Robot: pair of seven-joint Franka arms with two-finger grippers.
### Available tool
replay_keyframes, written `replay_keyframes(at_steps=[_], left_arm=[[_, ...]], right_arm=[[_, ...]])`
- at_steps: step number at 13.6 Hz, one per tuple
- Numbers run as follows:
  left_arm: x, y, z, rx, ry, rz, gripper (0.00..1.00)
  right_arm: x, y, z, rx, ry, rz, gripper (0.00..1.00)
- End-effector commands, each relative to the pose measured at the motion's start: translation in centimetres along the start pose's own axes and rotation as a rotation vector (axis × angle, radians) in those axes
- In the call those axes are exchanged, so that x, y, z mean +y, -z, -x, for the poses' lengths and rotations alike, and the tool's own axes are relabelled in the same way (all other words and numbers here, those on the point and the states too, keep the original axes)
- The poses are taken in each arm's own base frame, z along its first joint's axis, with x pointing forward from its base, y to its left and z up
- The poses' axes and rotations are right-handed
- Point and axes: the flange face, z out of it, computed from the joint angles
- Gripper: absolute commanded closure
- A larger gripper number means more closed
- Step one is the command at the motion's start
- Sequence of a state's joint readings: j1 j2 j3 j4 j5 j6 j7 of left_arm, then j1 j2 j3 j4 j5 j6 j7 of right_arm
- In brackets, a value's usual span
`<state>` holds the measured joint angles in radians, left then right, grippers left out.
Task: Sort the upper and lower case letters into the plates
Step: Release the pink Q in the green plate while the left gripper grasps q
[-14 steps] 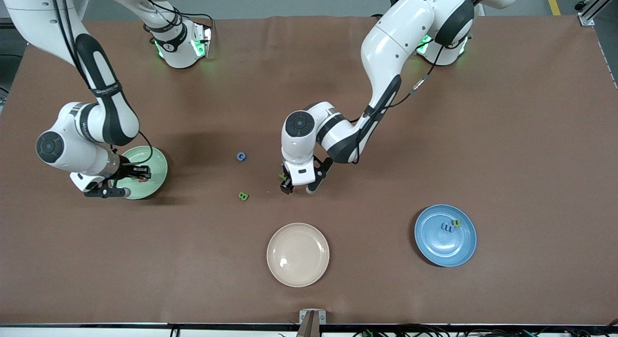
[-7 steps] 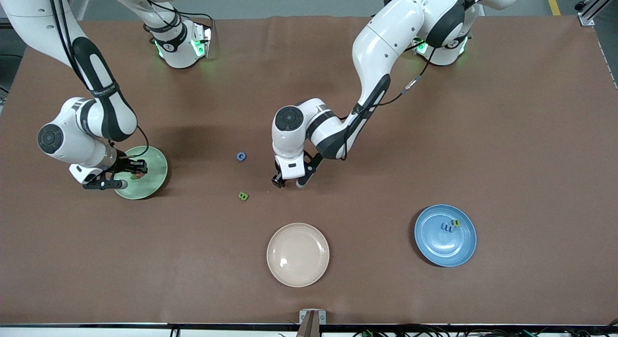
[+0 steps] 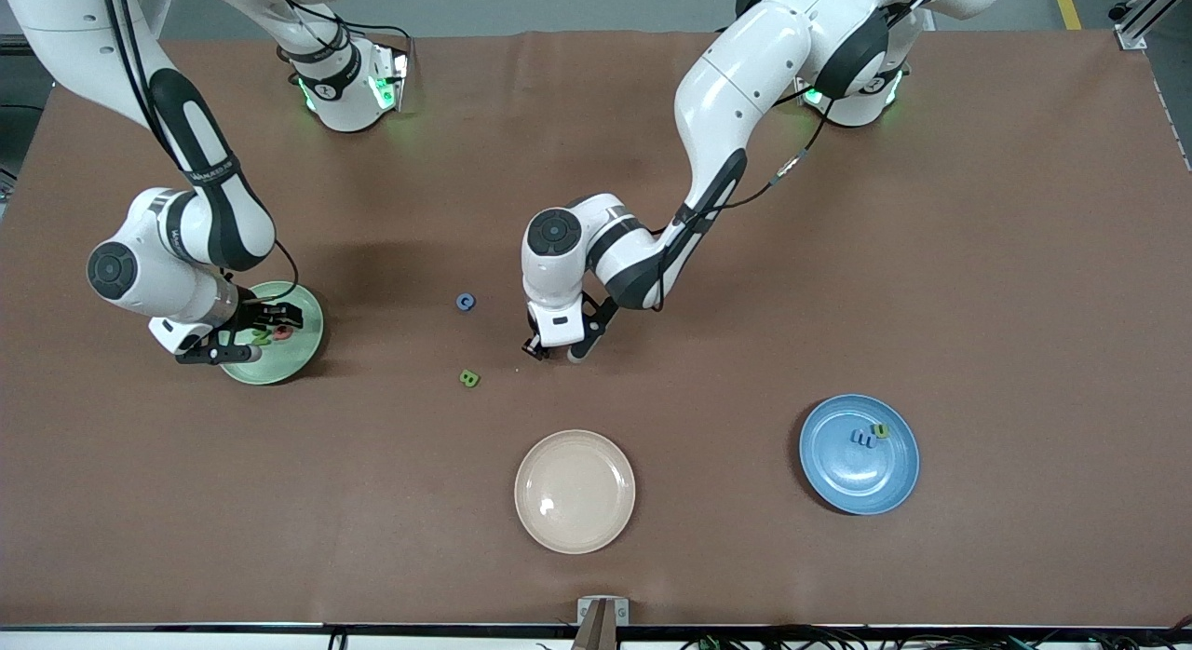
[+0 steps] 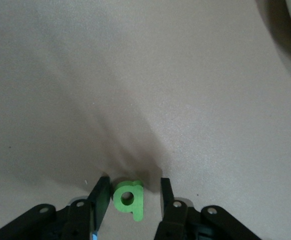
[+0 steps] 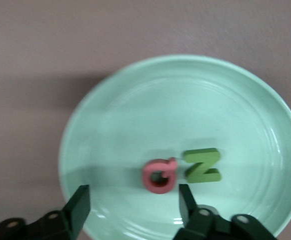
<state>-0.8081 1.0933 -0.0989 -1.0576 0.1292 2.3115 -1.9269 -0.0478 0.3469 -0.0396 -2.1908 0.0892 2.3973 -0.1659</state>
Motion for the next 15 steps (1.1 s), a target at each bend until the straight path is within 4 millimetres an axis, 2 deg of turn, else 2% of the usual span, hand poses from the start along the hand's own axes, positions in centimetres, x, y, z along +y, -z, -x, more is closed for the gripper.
replay_keyframes(at_steps=[1, 2, 3, 4, 6, 7, 9, 10, 12, 13, 14, 15], left_arm=[[0.2, -0.7, 0.4, -0.026, 0.024, -0.008, 0.69], [-0.1, -1.6, 0.4, -0.032, 0.028, -0.017, 0.74], [-0.3, -2.0, 0.4, -0.032, 0.027, -0.022, 0.74], [-0.4, -2.0, 0.6, -0.034, 0.026, -0.022, 0.77], [-0.7, -2.2, 1.2, -0.044, 0.022, -0.031, 0.92], [-0.6, -1.8, 1.0, -0.044, 0.025, -0.035, 0.99], [-0.2, -0.5, 0.3, -0.035, 0.034, -0.052, 1.00], [0.6, 1.4, -0.5, -0.029, 0.043, -0.046, 1.00], [2.4, 6.3, -3.3, -0.007, 0.069, -0.026, 1.00], [3.3, 8.9, -5.6, 0.008, 0.067, -0.019, 1.00], [3.6, 10.1, -7.3, 0.014, 0.036, -0.034, 1.00], [3.9, 12.0, -9.3, 0.026, 0.002, -0.053, 1.00]], right_arm=[[-6.8, 4.2, -1.7, 0.021, -0.106, -0.002, 0.01], [-9.3, 4.8, -2.4, 0.037, -0.160, 0.000, 0.01], [-12.2, 5.5, -2.9, 0.057, -0.212, -0.002, 0.01], [-15.3, 5.2, -3.3, 0.067, -0.267, -0.003, 0.01], [-21.1, 4.1, -3.9, 0.072, -0.364, -0.002, 0.01], [-23.3, 3.7, -4.4, 0.080, -0.412, -0.004, 0.01], [-27.0, 2.2, -5.5, 0.086, -0.464, -0.004, 0.01], [-28.3, 1.5, -6.0, 0.091, -0.487, -0.005, 0.01], [-29.8, 0.1, -7.4, 0.096, -0.531, -0.007, 0.01], [-30.1, -0.7, -7.9, 0.096, -0.536, -0.006, 0.01], [-30.9, -0.9, -8.1, 0.102, -0.529, -0.010, 0.01], [-31.1, -1.3, -8.3, 0.108, -0.526, -0.012, 0.02]])
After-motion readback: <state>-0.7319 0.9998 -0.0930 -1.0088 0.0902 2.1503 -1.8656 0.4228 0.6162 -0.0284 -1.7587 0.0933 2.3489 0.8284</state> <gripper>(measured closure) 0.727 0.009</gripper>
